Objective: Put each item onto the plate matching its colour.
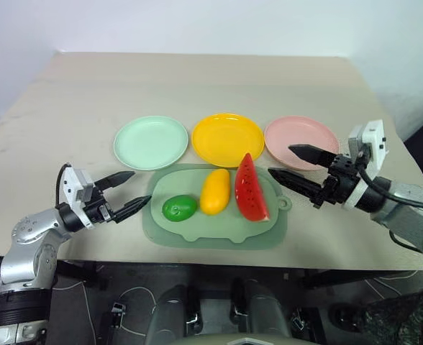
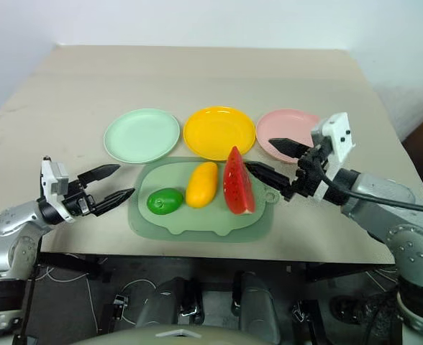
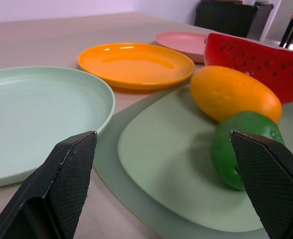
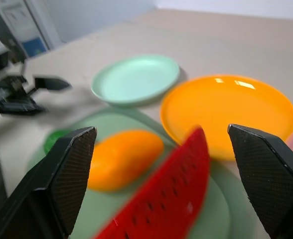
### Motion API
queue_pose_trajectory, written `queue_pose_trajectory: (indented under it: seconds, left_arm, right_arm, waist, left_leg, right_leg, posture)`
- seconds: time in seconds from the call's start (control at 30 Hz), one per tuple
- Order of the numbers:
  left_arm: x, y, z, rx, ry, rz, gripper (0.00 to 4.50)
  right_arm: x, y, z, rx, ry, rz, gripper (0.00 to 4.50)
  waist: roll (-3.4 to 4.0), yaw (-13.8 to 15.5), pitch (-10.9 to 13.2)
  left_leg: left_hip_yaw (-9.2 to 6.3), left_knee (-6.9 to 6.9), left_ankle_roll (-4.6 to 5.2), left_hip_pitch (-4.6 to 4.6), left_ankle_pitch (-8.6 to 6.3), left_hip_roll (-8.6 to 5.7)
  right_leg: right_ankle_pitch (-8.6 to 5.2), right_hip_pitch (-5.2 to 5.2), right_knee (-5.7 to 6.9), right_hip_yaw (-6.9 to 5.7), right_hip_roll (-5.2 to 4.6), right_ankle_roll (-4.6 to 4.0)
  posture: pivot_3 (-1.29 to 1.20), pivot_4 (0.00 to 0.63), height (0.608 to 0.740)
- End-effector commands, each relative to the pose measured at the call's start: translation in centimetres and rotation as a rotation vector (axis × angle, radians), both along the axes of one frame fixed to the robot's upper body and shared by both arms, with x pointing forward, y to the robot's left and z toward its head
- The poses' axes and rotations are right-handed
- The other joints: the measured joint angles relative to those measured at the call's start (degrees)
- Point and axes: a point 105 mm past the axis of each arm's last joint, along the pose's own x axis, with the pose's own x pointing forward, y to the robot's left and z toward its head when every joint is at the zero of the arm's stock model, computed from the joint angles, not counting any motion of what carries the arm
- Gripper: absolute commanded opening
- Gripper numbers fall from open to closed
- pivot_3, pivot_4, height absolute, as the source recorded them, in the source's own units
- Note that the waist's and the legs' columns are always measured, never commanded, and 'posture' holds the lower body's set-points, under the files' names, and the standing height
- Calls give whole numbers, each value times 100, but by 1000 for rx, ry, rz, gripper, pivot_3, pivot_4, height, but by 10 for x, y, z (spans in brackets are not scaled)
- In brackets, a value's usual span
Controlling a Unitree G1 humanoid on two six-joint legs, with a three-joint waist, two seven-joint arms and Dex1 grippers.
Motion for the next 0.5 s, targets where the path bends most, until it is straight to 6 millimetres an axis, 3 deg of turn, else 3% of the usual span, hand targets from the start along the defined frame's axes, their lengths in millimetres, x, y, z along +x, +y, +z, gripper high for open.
queue_pose_trajectory:
  seconds: [0.03, 0.13, 0.2, 0.33, 0.5]
  left_arm:
    - [-2, -8, 13, 12, -44, -16, 4485]
    - [-2, -12, 13, 19, -40, -18, 4485]
    - [-1, -13, 12, 17, -37, -18, 4485]
    - [2, -16, 12, 12, -37, -20, 4485]
    - [4, -15, 10, 6, -41, -19, 4485]
  right_arm:
    - [3, -3, 2, -5, 61, -38, 4500]
    - [7, 1, -1, -13, 144, -35, 4500]
    - [11, 5, -13, -58, 276, -26, 4500]
    - [16, 18, -6, -27, 358, 18, 4500]
    - [34, 21, -26, -95, 514, -61, 4500]
  waist:
    - [-1, -2, -1]
    - [-1, -13, -1]
    - [0, -35, -1]
    - [0, -35, -1]
    - [-1, -18, -2]
  left_leg:
    - [0, 1, 0, 0, 0, -1]
    - [1, 3, 0, 1, 0, -1]
    - [1, 4, 0, 2, 1, 0]
    - [2, 4, -1, 3, 2, 1]
    - [4, 7, -1, 1, 2, 1]
  right_leg:
    - [0, 1, 0, 0, -2, 0]
    - [1, 3, 2, 0, -1, 1]
    - [1, 3, 5, 1, 0, 1]
    - [1, 0, 9, 1, 2, 1]
    - [8, 1, 13, 1, 2, 12]
  posture:
    - [0, 150, 696]
    - [0, 150, 696]
    - [0, 150, 696]
    - [0, 150, 696]
    - [0, 150, 696]
